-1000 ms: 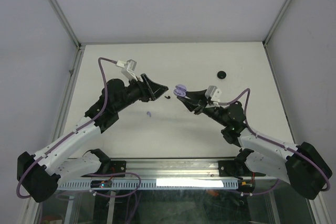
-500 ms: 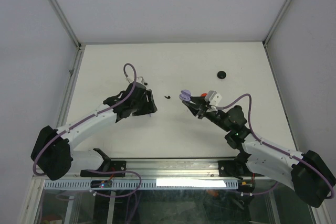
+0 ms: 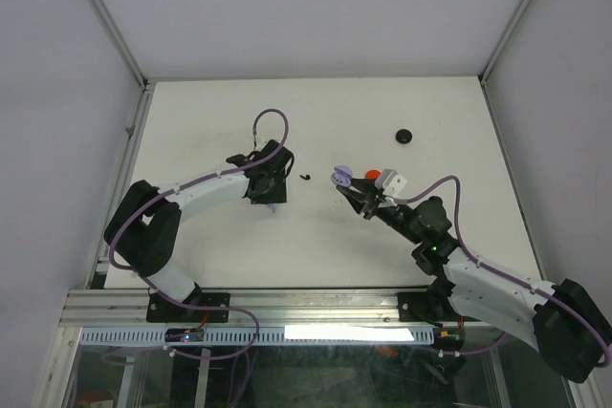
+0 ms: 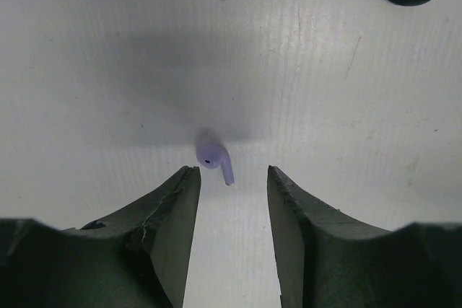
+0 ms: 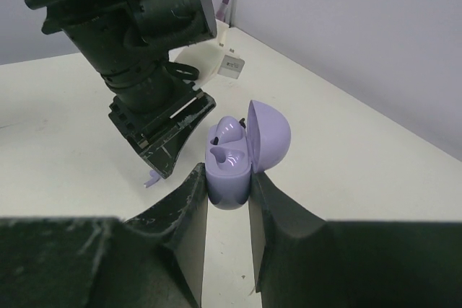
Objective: Insert the wireless bluetooth earbuds into the charging case
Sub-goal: Pick up the earbud from the center of the board.
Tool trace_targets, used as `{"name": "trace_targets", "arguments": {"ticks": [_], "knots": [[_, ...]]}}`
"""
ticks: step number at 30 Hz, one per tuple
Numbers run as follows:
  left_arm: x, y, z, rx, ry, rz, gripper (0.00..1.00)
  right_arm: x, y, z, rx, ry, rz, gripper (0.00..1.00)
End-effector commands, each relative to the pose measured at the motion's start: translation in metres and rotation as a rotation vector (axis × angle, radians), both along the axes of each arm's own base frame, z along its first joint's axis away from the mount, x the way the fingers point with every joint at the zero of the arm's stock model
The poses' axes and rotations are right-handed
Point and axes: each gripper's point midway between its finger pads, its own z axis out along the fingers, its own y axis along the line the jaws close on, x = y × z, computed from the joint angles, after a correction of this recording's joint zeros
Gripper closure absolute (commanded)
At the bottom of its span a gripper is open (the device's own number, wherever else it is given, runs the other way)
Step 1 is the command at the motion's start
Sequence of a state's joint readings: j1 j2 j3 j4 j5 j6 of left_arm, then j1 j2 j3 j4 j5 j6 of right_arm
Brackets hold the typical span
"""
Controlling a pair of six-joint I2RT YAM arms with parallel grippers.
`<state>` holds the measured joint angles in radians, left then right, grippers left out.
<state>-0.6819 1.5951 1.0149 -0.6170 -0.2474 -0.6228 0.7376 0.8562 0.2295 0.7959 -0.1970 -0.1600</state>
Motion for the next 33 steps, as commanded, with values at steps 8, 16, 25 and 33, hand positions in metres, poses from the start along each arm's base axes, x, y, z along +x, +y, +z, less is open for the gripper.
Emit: {"name": "trace_targets", "arguments": {"ticks": [8, 16, 25, 33], "knots": [[0.009, 0.0, -0.01, 0.108, 0.028, -0.053, 0.65, 0.0, -0.006, 0.02, 0.05, -0.062, -0.028, 1.0], [0.006, -0.004, -0.021, 0.107, 0.072, -0.071, 0.67, 0.0, -0.007, 0.019, 0.049, -0.058, -0.033, 1.0], [0.014, -0.014, -0.024, 0.109, 0.072, -0.12, 0.69, 0.001, -0.007, 0.017, 0.045, -0.052, -0.037, 1.0], [0.007, -0.021, -0.027, 0.096, 0.096, -0.16, 0.69, 0.004, -0.008, 0.017, 0.041, -0.045, -0.048, 1.0]]}}
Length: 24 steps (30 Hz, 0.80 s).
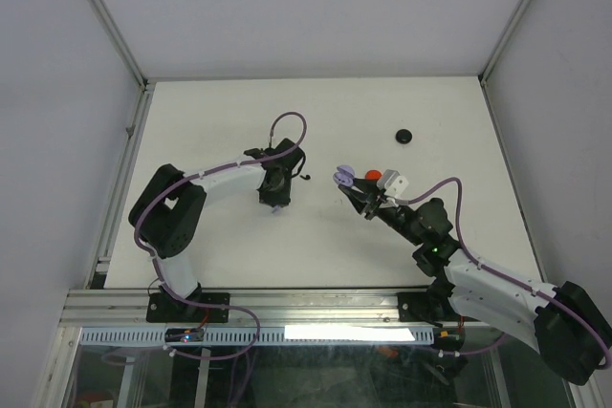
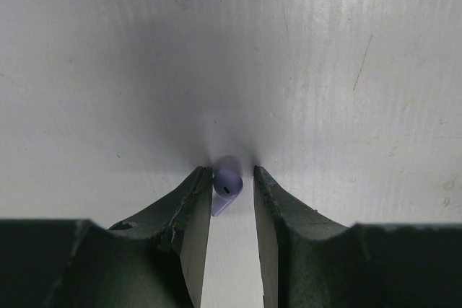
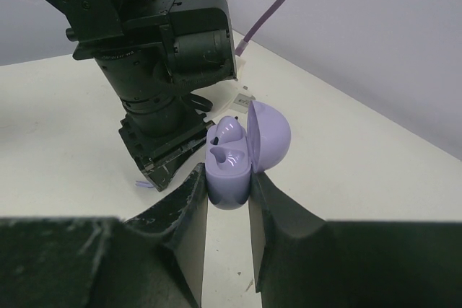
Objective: Insert the wireless bluetooth earbuds into the charging case
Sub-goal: Pick up the earbud from the center of the board.
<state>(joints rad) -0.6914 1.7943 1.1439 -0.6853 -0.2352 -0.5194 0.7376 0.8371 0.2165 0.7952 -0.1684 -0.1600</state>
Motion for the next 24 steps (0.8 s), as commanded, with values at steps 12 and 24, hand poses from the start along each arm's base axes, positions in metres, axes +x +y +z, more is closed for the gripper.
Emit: {"name": "trace_targets", "arguments": {"ticks": [12, 24], "knots": [[-0.006, -0.007, -0.002, 0.021, 0.017, -0.044, 0.74, 0.004, -0.003, 0.017, 0.029, -0.04, -0.029, 1.0], [-0.004, -0.009, 0.02, -0.006, -0.037, -0.03, 0.84, 0.004, -0.001, 0.016, 0.021, -0.037, -0.022, 1.0]]}}
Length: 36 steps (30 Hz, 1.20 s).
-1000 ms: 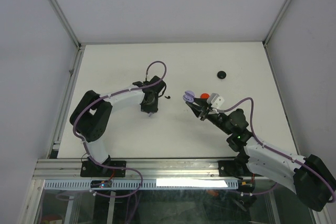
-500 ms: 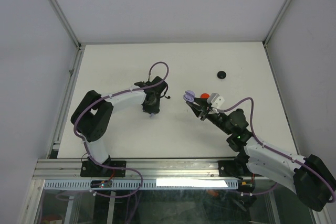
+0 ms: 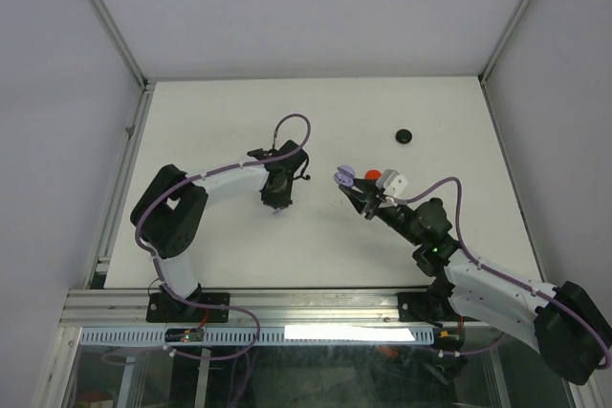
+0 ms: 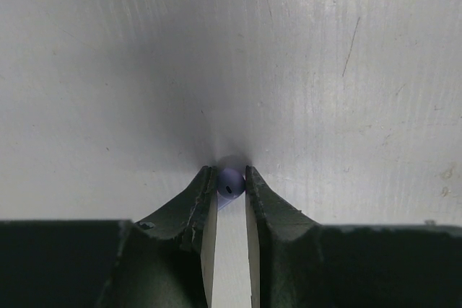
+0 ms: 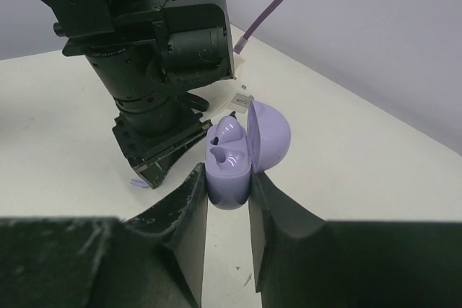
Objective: Insert the wireless bluetooth earbuds into the charging case
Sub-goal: Pick up the earbud from the center of the board, then place the earbud in the charging case.
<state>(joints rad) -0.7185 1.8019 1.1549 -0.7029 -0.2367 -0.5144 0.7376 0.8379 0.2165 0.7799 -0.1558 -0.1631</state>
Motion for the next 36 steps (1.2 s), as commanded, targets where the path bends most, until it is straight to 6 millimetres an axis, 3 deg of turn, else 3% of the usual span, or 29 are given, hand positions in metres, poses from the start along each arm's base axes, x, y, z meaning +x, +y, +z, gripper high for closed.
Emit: {"name": "trace_targets", "arguments": {"ticks": [1, 7, 12, 17, 22, 28, 36], "knots": [[0.005, -0.004, 0.027, -0.034, -0.07, 0.004, 0.85, 0.002, 0.001, 0.021, 0.031, -0.051, -0.008, 1.0], [0.02, -0.017, 0.08, -0.172, -0.23, -0.006, 0.87, 0.001, 0.003, 0.029, 0.041, -0.062, 0.003, 1.0], [0.026, -0.032, 0.142, -0.347, -0.388, -0.05, 0.88, 0.001, 0.006, 0.035, 0.045, -0.064, 0.018, 1.0], [0.018, -0.05, 0.222, -0.603, -0.571, -0.14, 0.89, 0.001, 0.012, 0.044, 0.056, -0.08, 0.043, 1.0], [-0.002, -0.069, 0.284, -0.835, -0.694, -0.272, 0.89, 0.001, 0.023, 0.056, 0.086, -0.089, 0.086, 1.0], [-0.029, -0.089, 0.324, -1.014, -0.723, -0.438, 0.88, 0.001, 0.033, 0.068, 0.113, -0.103, 0.126, 1.0], [-0.044, -0.106, 0.331, -1.129, -0.698, -0.552, 0.88, -0.006, 0.04, 0.082, 0.171, -0.106, 0.186, 1.0]]}}
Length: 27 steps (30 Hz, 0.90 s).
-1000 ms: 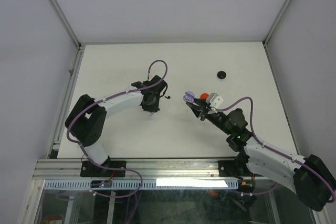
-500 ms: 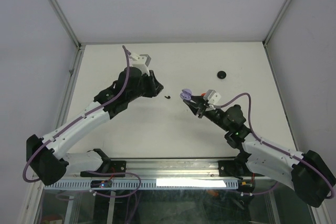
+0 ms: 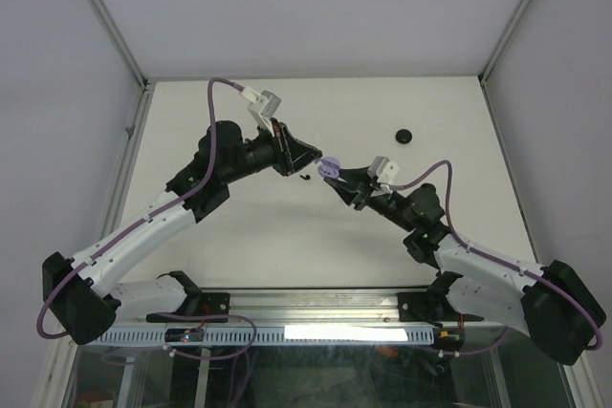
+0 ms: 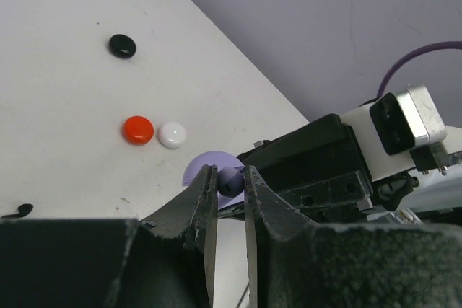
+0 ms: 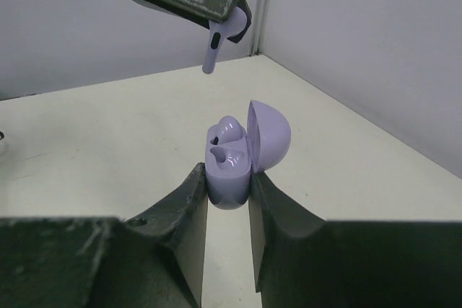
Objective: Insert the wireless bluetooth earbuds into the charging case
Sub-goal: Place the earbud in the charging case.
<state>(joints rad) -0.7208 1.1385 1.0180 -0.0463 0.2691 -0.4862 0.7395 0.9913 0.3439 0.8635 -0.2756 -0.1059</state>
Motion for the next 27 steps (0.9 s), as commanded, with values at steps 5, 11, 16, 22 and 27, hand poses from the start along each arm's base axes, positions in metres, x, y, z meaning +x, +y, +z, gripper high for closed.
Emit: {"name": "trace_targets", "arguments": {"ticks": [5, 11, 16, 22, 27], "knots": [[-0.024, -0.018, 0.028, -0.147, -0.087, -0.166, 0.88, -0.011, 0.008, 0.057, 0.149, -0.084, 0.073, 1.0], [-0.024, -0.023, 0.018, -0.163, -0.062, -0.169, 0.88, -0.014, 0.01, 0.059, 0.194, -0.064, 0.1, 1.0], [-0.025, -0.028, 0.012, -0.153, -0.066, -0.168, 0.88, -0.015, 0.013, 0.059, 0.214, -0.051, 0.115, 1.0], [-0.024, -0.03, 0.007, -0.135, -0.071, -0.159, 0.88, -0.015, 0.011, 0.06, 0.217, -0.055, 0.108, 1.0], [-0.023, -0.024, 0.007, -0.108, -0.08, -0.133, 0.88, -0.014, 0.009, 0.058, 0.211, -0.055, 0.097, 1.0]]}}
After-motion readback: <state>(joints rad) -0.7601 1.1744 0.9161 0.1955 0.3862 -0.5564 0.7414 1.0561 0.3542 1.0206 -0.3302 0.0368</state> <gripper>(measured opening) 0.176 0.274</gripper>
